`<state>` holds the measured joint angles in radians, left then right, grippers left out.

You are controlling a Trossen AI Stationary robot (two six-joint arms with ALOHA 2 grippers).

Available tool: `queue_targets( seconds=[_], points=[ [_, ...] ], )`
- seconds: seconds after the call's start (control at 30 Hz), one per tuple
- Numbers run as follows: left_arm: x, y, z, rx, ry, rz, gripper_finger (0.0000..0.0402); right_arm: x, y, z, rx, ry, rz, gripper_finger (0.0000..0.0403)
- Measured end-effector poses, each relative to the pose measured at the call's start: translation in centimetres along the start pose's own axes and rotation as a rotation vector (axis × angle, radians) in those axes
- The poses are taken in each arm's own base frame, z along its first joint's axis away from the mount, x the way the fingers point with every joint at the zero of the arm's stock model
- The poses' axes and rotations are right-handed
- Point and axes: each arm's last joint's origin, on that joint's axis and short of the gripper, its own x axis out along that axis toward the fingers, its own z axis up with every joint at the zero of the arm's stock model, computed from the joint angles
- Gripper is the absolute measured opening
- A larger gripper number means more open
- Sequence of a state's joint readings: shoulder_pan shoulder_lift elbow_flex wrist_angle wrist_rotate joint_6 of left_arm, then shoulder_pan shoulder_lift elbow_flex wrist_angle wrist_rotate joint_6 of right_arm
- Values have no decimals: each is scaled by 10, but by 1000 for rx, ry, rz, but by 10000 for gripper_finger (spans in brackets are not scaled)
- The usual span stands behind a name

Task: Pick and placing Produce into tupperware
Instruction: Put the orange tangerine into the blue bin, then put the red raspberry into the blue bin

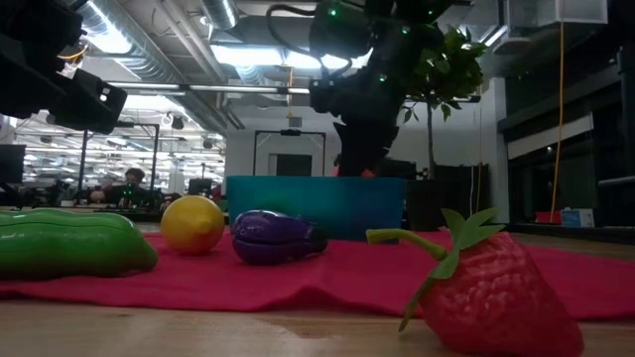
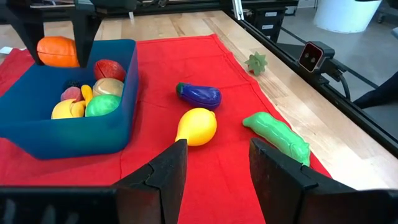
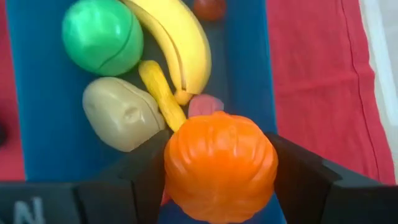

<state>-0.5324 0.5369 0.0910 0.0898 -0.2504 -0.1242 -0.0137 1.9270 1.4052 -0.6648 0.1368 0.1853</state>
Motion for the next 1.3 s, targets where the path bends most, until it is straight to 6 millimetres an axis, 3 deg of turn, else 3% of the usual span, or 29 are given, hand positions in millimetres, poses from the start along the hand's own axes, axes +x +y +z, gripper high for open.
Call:
queue_targets(
  seconds=[0.8, 0.93, 1.17, 1.3],
  points=[
    [0, 0, 0, 0, 1, 1, 163, 4, -2, -6, 59, 71, -8, 265],
    [0, 0, 0, 0, 1, 0, 163, -5, -1, 0, 49, 72, -8, 265],
    [0, 0, 0, 0, 1, 1, 163, -28, 15, 18, -33, -9, 8, 266],
    [0, 0, 0, 0, 0, 0, 163, -32, 31, 21, -72, -96, -89, 267]
  ],
)
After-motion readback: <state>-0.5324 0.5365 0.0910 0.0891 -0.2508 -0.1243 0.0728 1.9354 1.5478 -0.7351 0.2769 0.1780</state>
